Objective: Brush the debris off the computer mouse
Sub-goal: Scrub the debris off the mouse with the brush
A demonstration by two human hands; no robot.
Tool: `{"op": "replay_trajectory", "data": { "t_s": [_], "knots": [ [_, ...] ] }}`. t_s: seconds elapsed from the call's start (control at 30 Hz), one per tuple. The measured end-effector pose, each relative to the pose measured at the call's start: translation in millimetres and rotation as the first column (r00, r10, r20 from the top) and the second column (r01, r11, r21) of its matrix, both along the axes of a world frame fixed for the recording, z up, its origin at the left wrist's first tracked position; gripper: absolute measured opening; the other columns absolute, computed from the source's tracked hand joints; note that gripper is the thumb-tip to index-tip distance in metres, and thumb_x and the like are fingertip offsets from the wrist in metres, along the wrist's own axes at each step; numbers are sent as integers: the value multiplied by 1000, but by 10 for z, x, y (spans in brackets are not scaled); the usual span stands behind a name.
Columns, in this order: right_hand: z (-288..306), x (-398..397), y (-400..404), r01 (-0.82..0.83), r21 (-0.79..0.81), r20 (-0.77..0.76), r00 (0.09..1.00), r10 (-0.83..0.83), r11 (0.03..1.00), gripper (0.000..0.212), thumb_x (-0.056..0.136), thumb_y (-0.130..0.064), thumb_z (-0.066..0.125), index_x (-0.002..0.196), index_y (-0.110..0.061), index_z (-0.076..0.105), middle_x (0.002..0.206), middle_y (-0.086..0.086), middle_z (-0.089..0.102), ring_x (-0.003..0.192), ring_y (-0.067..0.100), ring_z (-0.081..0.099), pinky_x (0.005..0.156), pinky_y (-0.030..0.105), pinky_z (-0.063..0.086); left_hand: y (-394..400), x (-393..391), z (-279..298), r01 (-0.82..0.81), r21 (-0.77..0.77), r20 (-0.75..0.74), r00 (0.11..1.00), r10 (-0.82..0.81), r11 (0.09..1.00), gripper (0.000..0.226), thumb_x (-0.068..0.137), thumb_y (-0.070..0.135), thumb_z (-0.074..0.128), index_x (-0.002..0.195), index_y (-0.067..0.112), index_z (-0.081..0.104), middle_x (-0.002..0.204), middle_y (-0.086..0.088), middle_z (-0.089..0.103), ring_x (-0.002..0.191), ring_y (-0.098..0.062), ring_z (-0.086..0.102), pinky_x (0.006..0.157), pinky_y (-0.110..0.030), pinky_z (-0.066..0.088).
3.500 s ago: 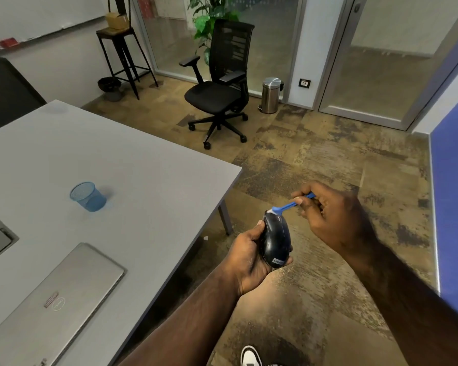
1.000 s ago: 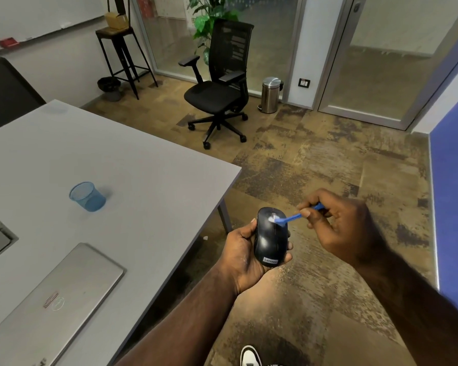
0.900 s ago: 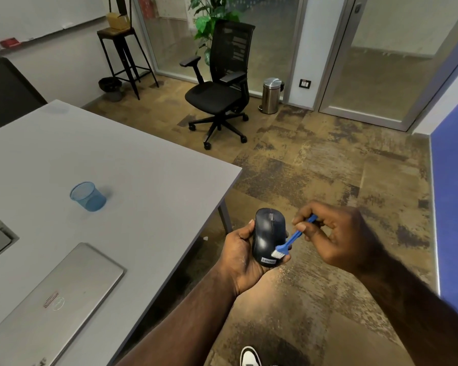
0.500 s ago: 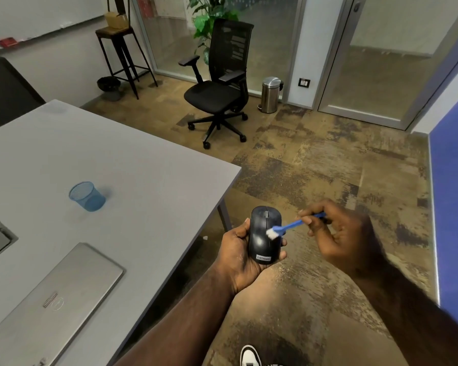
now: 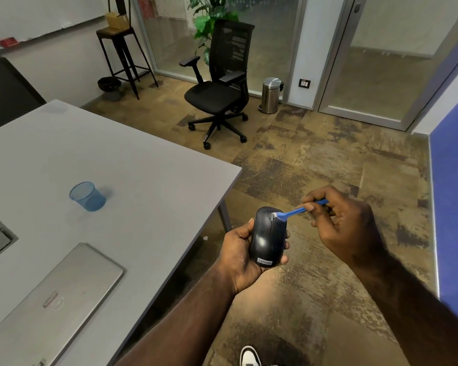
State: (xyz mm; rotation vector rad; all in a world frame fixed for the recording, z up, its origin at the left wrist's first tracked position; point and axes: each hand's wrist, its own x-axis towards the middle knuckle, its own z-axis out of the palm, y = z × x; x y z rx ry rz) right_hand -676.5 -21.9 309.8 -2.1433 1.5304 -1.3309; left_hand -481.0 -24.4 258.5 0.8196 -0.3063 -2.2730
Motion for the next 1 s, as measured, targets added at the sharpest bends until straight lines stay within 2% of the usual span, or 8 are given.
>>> {"op": "replay_trajectory", "data": {
  "t_s": [0.07, 0.17, 0.3, 0.47, 0.63, 0.8, 0.93, 1.0],
  "knots": [
    [7, 6, -27, 30, 1, -6, 1000, -30, 1000, 9, 95, -27, 56, 99, -28, 64, 71, -14, 66, 54, 14, 66, 43, 37, 53, -1, 6, 6, 7, -6, 15, 1000, -7, 1000, 59, 98, 43, 34, 130, -1, 57, 108, -22, 63, 90, -32, 61, 65, -41, 57],
    [20, 30, -60, 44, 32, 0, 999, -44, 999, 10, 95, -28, 56, 100, -31, 63, 67, -3, 68, 52, 21, 66, 43, 41, 53, 11, -17, 43, 27, -33, 51, 998, -25, 999, 57, 91, 42, 44, 127, 0, 60, 107, -21, 64, 88, -32, 63, 66, -41, 57],
    [83, 140, -4, -96, 11, -82, 992, 96, 995, 8, 94, -29, 56, 99, -29, 63, 72, -16, 65, 55, 9, 66, 43, 30, 51, 23, -50, 67, 17, -36, 83, 996, -14, 999, 59, 86, 43, 48, 127, 1, 59, 108, -22, 63, 88, -32, 63, 66, -41, 56],
    [93, 116, -55, 76, -15, -133, 988, -77, 997, 9, 94, -21, 61, 98, -20, 69, 73, -9, 70, 51, 9, 59, 41, 31, 50, 38, -34, 80, 25, -31, 99, 995, -22, 999, 59, 87, 43, 47, 125, 0, 61, 110, -22, 63, 88, -32, 64, 66, -40, 56],
    [99, 102, 21, -111, 11, -115, 987, 111, 994, 11, 94, -25, 58, 96, -22, 68, 69, -28, 58, 52, 5, 62, 43, 27, 48, 33, -25, 55, 3, -20, 124, 992, 0, 1000, 55, 97, 42, 36, 124, 0, 60, 109, -23, 62, 87, -32, 63, 67, -40, 56],
    [26, -34, -16, 113, 1, -111, 987, -113, 994, 12, 94, -26, 57, 98, -24, 68, 60, -13, 59, 43, 4, 51, 35, 28, 44, 24, -18, 43, -9, -2, 67, 998, 9, 1000, 59, 99, 43, 33, 128, -2, 58, 108, -22, 63, 86, -32, 62, 65, -39, 56],
    [4, -43, 85, -117, 8, -45, 992, 117, 993, 13, 93, -31, 56, 97, -24, 66, 74, -16, 66, 53, 5, 63, 41, 30, 50, -6, 1, 18, -47, 23, 51, 998, 45, 999, 59, 98, 42, 33, 129, -2, 57, 106, -24, 62, 84, -32, 61, 64, -39, 56],
    [8, -45, 93, -132, 9, -28, 991, 133, 991, 9, 92, -30, 58, 96, -26, 65, 74, -18, 66, 53, 3, 62, 41, 29, 50, -5, 8, 0, -56, 27, 47, 997, 55, 998, 58, 98, 41, 34, 129, -2, 57, 105, -24, 63, 83, -32, 62, 63, -39, 56]
  ]
}}
